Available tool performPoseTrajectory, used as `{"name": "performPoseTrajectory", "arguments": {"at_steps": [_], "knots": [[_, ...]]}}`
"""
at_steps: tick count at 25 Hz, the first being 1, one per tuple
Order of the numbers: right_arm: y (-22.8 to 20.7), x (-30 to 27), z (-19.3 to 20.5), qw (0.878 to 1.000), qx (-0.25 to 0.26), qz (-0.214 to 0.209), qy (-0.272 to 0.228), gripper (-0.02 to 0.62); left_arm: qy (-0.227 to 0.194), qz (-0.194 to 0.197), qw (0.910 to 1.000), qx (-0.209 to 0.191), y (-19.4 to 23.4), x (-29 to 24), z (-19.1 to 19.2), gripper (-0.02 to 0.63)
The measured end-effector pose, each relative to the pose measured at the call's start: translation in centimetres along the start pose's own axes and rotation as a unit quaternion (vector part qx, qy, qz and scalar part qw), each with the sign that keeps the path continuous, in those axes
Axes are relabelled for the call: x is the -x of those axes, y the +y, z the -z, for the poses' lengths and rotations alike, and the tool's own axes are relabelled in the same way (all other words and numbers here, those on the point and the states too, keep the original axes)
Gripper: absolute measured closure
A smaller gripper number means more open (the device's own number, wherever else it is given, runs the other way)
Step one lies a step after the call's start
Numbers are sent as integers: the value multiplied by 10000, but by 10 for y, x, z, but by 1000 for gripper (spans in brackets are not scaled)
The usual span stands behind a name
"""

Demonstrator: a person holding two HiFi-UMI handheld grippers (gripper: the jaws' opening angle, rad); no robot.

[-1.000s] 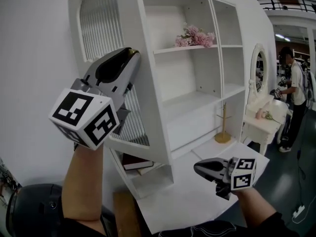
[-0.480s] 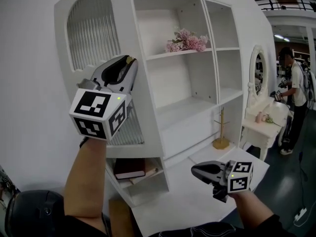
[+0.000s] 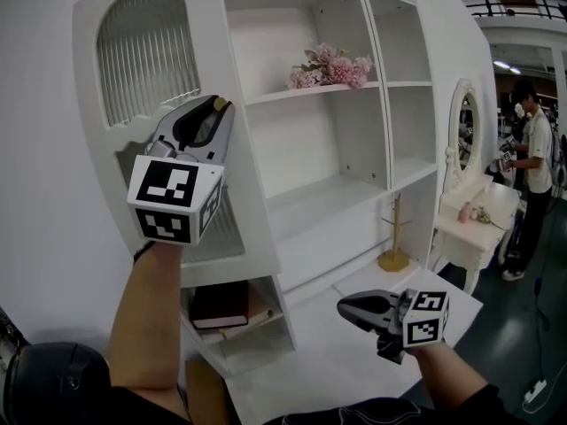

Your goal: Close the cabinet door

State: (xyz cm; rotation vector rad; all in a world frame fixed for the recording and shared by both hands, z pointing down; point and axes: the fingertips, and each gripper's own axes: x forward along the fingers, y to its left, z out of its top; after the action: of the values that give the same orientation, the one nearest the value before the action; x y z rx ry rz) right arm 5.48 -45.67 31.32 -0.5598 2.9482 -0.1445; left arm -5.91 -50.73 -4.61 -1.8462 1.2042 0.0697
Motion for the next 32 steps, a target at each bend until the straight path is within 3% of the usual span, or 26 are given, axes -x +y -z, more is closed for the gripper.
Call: {"name": "performPoseTrajectory", "arguments": {"at_steps": [13, 25, 29, 32], "knots": [[-30, -16, 7, 9993, -126, -356, 39, 592, 538, -325, 9972, -394, 9, -35, 40, 528], [-50, -8, 17, 9983, -282, -509, 97, 592, 938, -818, 9874, -979, 19, -51, 69, 528], [-58, 2, 23, 9980, -360, -491, 163, 592, 908, -888, 9867, -1013, 20, -51, 69, 528], [-60, 9, 20, 9980, -340, -501, 155, 592, 956, -774, 9890, -816, 20, -53, 69, 528]]}}
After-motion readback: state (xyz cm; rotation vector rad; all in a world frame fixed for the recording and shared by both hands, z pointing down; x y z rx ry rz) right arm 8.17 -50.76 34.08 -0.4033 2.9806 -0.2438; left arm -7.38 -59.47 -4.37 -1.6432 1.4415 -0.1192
